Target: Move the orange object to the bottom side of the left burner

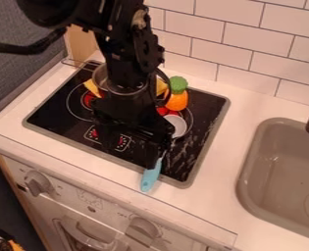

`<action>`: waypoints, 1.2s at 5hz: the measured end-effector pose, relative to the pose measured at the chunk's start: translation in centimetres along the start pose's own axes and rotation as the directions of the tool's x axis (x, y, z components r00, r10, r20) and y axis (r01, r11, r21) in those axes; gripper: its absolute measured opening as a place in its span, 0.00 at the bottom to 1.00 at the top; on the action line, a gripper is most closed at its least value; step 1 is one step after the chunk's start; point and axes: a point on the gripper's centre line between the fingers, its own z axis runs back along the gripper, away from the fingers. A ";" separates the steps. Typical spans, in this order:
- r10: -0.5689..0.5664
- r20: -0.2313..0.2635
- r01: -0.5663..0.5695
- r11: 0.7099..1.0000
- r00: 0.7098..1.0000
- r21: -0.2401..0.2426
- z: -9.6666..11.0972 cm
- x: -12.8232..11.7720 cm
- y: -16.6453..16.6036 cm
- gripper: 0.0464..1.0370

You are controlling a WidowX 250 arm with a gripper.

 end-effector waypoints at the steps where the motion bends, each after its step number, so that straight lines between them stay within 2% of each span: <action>1: -0.001 -0.020 0.001 1.000 1.000 -0.004 -0.5 -0.2 -0.1 0.96; 2: -0.015 -0.008 0.014 0.999 1.000 -0.047 -1.0 1.6 -0.9 0.96; 3: -0.024 0.015 0.025 0.996 1.000 -0.081 -1.6 4.9 -1.0 0.96; 4: -0.059 0.016 0.060 0.997 0.998 -0.055 -2.6 8.8 -0.8 0.96; 5: -0.136 -0.010 0.136 0.991 0.991 0.014 -4.1 12.8 -0.5 0.96; 6: -0.152 -0.024 0.153 0.986 0.988 0.061 -4.7 14.3 -0.2 0.96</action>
